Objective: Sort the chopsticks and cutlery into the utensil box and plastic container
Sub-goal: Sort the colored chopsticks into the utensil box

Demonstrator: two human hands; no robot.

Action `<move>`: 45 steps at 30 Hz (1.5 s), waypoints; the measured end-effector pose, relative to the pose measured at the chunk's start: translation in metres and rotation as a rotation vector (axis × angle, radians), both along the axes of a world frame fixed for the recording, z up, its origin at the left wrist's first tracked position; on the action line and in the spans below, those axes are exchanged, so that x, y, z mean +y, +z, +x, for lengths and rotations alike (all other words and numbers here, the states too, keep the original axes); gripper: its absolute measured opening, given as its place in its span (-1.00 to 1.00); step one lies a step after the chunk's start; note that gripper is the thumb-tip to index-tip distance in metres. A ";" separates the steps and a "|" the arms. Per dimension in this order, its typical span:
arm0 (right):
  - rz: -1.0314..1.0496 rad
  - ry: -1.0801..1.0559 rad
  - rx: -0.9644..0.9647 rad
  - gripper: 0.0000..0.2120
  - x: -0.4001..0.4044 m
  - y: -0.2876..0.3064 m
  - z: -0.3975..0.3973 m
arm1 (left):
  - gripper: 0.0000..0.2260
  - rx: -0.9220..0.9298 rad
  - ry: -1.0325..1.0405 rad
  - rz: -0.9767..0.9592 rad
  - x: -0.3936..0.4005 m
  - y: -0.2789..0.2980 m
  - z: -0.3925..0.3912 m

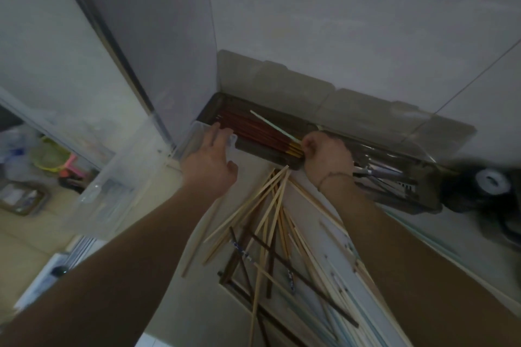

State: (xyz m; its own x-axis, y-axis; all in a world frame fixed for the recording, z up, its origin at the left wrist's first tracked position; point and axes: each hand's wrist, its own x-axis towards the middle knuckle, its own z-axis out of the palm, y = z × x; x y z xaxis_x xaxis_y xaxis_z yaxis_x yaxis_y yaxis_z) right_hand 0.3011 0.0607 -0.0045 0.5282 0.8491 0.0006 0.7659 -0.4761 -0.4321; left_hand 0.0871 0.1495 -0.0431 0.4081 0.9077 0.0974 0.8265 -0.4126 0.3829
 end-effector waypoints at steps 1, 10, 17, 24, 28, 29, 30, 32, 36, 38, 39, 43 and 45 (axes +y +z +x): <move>-0.044 0.026 -0.045 -0.79 0.004 -0.002 -0.002 | -0.37 0.003 -0.001 -0.003 0.000 0.000 0.000; -0.136 0.284 -0.067 -0.33 -0.013 0.002 0.002 | -0.39 -0.001 -0.013 -0.025 0.001 -0.001 0.001; -0.013 0.326 -0.011 -0.54 -0.055 -0.022 0.013 | -0.38 -0.017 -0.015 -0.019 0.002 -0.004 0.000; -0.185 0.445 -0.170 -0.45 -0.056 -0.027 0.014 | -0.38 0.007 -0.031 -0.007 0.002 -0.001 0.000; -0.109 0.417 -0.146 -0.51 -0.054 -0.024 0.009 | -0.39 0.011 -0.040 0.000 0.002 0.000 0.000; -0.015 0.393 -0.133 -0.55 -0.059 -0.023 0.004 | -0.39 0.013 -0.036 -0.003 0.002 0.001 0.000; 0.097 0.363 -0.117 -0.59 -0.068 -0.022 -0.003 | -0.39 0.011 -0.030 -0.011 0.002 0.001 0.001; 0.239 0.319 -0.074 -0.71 -0.097 -0.022 -0.019 | -0.40 0.004 -0.023 -0.019 0.002 0.002 0.001; 0.167 0.421 -0.058 -0.91 -0.179 -0.033 -0.049 | -0.40 -0.011 -0.027 -0.019 0.002 0.001 0.000; 0.082 0.447 -0.066 -0.87 -0.216 -0.043 -0.058 | -0.40 -0.008 -0.027 -0.021 0.002 0.001 0.000; 0.032 0.434 -0.074 -0.84 -0.231 -0.046 -0.061 | -0.40 -0.003 -0.023 -0.022 0.001 0.001 0.000; -0.133 0.316 -0.129 -0.74 -0.257 -0.053 -0.066 | -0.41 -0.004 -0.022 -0.035 0.001 0.002 0.001; -0.154 0.264 -0.187 -0.73 -0.257 -0.054 -0.067 | -0.41 -0.004 -0.025 -0.035 0.001 0.003 0.001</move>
